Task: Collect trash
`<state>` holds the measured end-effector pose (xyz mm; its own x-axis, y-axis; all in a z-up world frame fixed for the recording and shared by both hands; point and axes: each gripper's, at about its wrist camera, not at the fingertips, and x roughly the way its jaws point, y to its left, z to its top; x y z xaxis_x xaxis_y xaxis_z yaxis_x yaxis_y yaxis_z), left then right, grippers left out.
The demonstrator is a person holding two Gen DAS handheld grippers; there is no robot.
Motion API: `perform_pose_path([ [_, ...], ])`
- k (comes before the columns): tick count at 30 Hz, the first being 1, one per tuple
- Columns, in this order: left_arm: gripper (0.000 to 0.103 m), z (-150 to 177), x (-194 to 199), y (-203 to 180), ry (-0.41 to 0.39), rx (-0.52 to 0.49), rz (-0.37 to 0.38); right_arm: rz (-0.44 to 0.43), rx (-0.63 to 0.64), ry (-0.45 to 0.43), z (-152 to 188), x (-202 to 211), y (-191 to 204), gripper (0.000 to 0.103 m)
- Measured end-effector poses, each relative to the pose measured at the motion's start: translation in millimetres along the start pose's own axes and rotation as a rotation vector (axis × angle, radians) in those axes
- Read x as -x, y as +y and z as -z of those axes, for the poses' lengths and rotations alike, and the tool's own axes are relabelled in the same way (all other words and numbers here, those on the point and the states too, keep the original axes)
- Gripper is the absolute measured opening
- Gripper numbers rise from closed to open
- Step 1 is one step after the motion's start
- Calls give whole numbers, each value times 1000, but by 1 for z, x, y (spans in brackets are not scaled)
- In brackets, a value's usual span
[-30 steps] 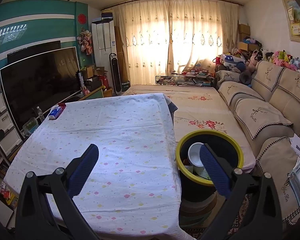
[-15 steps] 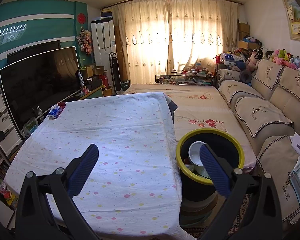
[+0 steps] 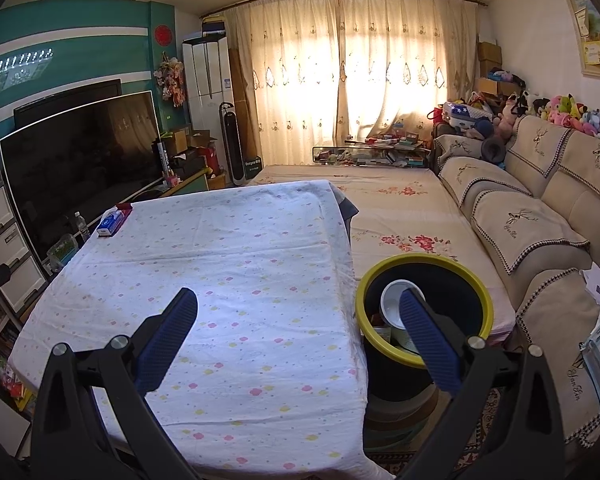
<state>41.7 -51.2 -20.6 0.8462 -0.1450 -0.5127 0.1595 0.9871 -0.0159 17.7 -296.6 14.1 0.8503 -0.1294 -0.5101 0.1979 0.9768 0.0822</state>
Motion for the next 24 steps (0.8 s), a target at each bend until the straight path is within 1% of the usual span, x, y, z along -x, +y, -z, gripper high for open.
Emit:
perform_pose_path([
  [24,98,1,-3,-2,9,-7,6,-4,-1,6,1,-2,0,96],
])
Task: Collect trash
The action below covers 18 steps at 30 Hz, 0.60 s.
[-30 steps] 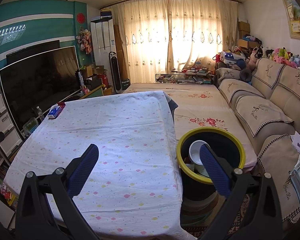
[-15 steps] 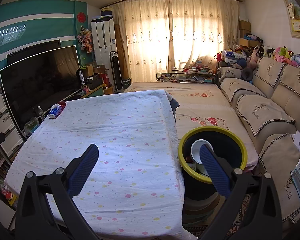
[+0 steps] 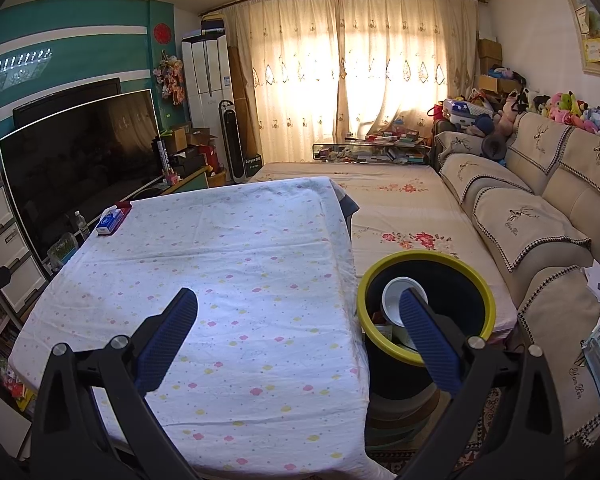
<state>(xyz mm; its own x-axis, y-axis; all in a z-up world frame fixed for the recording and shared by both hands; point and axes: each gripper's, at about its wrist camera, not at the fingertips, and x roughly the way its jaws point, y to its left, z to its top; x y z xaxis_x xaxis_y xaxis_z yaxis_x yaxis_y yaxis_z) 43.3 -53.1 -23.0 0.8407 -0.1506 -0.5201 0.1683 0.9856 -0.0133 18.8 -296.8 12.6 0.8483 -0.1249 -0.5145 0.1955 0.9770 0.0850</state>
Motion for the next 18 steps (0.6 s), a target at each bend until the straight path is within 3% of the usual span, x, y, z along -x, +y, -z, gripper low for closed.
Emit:
perform_pose_path([
  [18,98,2,-2,-1,3,-2,1,-2,1,1,1,-1,0,96],
])
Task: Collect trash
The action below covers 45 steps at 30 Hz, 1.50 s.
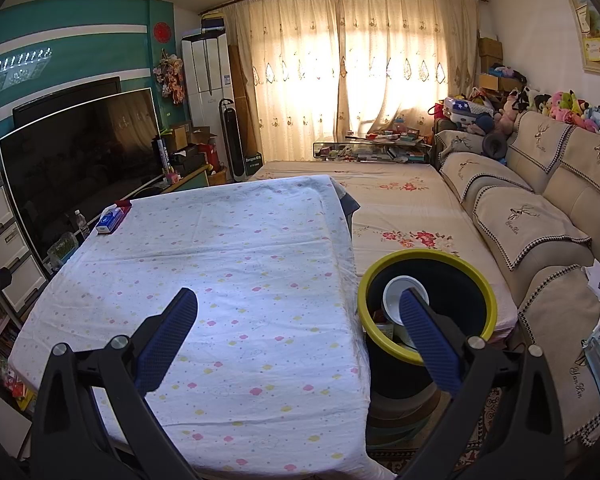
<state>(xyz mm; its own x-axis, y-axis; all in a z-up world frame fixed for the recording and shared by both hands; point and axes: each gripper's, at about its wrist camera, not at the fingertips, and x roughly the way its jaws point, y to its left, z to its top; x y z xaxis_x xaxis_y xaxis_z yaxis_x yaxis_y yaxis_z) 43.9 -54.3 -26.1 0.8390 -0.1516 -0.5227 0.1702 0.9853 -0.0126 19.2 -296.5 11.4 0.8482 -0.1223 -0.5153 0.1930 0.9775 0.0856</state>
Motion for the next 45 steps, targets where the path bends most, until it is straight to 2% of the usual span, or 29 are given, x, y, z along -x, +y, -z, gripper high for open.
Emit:
perform_pose_path([
  [20,98,5,-3,-2,10,-2,11,-4,0,7,8,-4,2,96],
  [35,98,1,-23,0,48,13,28,0,2,19,14,-10,3,96],
  [39,98,-10,-44,4,58,15,53,0,16,35,8,-26,8,96],
  [43,98,-33,-93,8,104,-7,36,-16,42,62,-13,-63,19,96],
  [45,98,-43,-127,15,148,15,21,-38,53,81,-27,-89,27,96],
])
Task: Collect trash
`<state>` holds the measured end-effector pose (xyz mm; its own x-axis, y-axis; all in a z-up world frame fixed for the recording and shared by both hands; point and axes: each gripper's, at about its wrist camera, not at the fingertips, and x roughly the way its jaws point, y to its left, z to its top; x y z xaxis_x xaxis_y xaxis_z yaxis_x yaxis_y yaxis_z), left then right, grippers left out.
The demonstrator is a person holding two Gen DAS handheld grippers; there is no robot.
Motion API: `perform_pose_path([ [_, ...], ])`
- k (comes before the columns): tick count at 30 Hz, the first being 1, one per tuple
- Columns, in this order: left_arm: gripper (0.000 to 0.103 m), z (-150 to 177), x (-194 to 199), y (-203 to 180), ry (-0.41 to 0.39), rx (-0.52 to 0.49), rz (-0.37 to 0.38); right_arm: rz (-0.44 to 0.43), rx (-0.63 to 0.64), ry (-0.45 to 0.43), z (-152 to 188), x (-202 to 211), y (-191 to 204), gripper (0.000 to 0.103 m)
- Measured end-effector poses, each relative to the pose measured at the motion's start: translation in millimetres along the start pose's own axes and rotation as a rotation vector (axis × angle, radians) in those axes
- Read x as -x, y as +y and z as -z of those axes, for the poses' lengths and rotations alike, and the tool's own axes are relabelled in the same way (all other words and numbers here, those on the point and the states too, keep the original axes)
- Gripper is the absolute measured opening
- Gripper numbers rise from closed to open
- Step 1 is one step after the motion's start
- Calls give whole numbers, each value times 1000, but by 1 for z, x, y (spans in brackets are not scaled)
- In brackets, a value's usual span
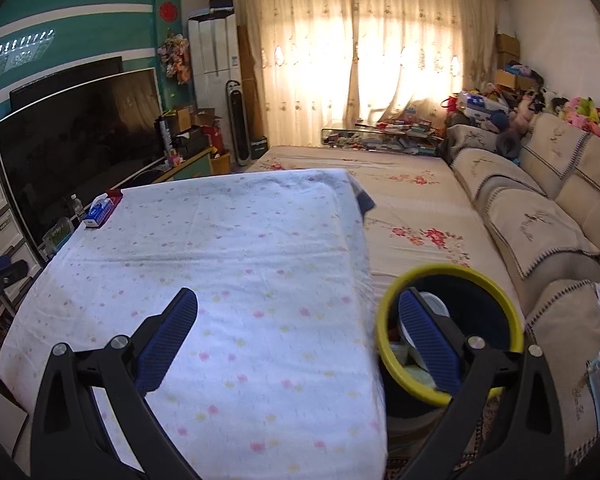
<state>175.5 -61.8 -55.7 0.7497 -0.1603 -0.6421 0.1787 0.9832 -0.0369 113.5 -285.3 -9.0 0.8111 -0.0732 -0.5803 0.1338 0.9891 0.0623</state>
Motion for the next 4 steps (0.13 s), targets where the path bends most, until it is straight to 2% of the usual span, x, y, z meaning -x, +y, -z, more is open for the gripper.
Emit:
perform_pose_path([
  [2,98,-15,-33,7,32,11,-4,-27,7,33,-17,-30,8,96],
  [4,98,-30,-71,14,65,9,-40,-44,1,66,-32,-66,16,96],
])
